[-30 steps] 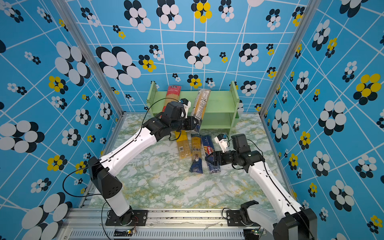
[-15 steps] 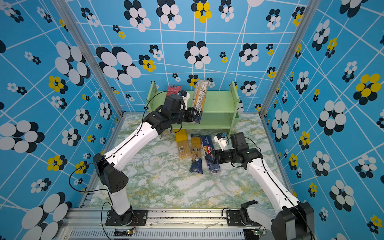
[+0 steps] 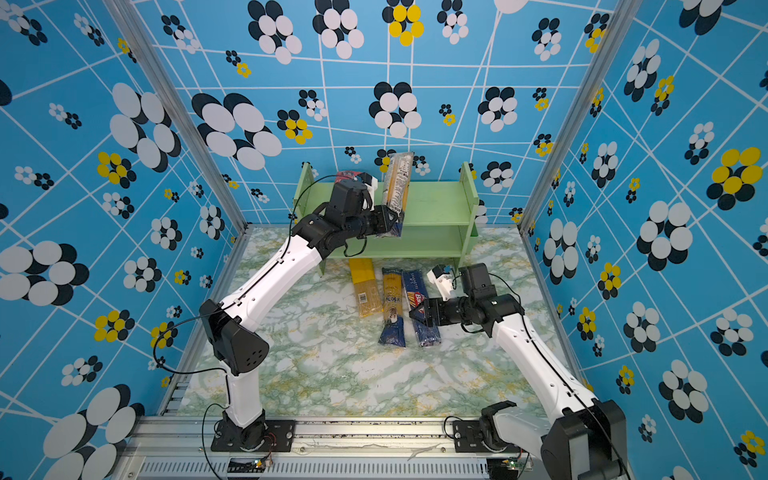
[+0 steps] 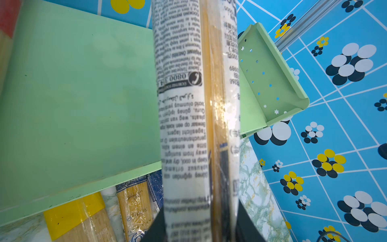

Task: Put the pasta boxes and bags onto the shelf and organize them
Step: 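Carry the upright bag with the left gripper over the shelf's upper tier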

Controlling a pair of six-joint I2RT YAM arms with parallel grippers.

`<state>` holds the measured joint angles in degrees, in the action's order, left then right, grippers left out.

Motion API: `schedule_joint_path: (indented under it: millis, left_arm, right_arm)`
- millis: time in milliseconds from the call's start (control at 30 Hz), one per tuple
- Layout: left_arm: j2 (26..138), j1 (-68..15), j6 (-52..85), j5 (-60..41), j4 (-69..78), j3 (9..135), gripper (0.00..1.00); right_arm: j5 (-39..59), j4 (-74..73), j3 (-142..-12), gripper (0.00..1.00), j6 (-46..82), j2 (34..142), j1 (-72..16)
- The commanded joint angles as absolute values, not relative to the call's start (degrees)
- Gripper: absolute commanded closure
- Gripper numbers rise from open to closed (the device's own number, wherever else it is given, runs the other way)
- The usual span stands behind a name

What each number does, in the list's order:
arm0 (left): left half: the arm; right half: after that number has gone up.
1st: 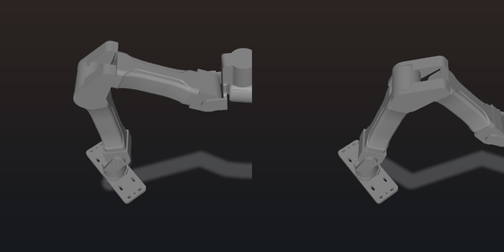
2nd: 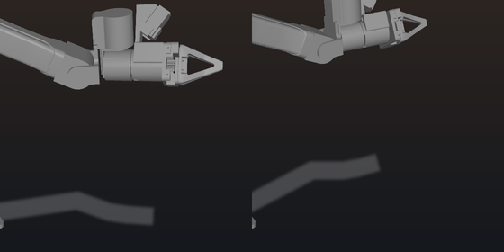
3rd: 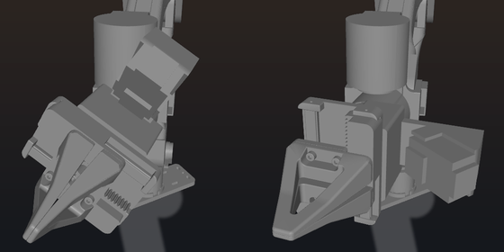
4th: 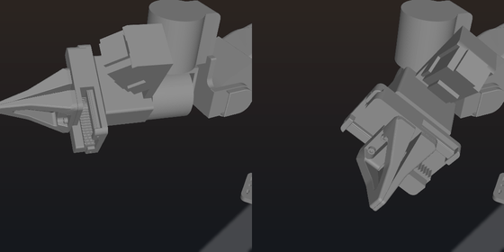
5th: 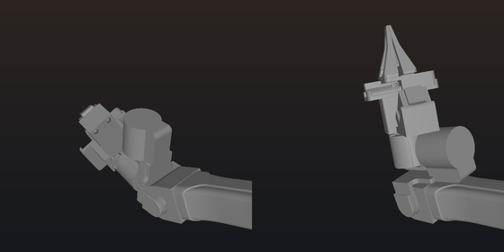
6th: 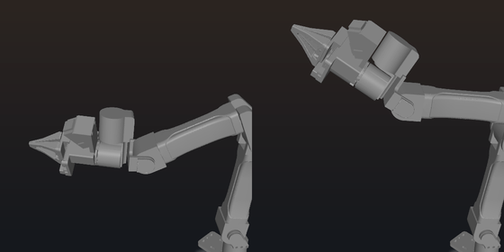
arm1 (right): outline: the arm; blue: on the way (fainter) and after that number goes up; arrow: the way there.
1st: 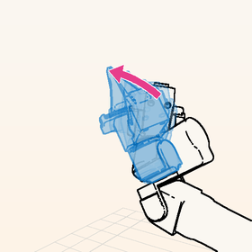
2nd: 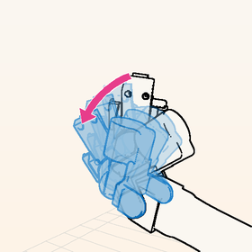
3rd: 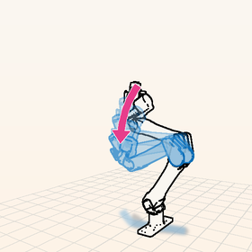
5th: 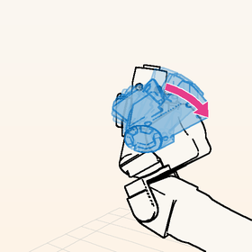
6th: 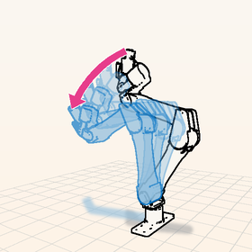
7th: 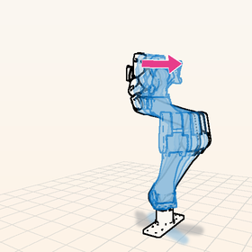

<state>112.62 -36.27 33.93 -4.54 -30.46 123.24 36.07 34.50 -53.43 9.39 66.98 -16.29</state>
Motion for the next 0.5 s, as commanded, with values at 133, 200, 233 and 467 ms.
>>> schedule_joint_path:
  millis: [133,200,233,467]
  left_arm:
    - [114.75,-34.55,34.10,-3.47,-24.90,131.61,1.00]
    - [115.34,-34.23,34.19,-3.10,-25.20,132.18,1.00]
    - [115.57,-34.04,34.17,-2.77,-25.40,132.43,1.00]
    - [116.36,-33.57,33.56,-0.39,-26.28,133.02,1.00]
  right_arm:
    - [35.27,35.45,-54.75,0.23,8.18,67.48,-15.89]
    - [35.33,35.45,-54.79,0.23,8.15,67.59,-15.90]
    - [35.33,35.45,-54.84,0.23,8.11,67.67,-15.89]
    - [35.60,35.20,-54.96,0.23,8.08,68.34,-15.88]
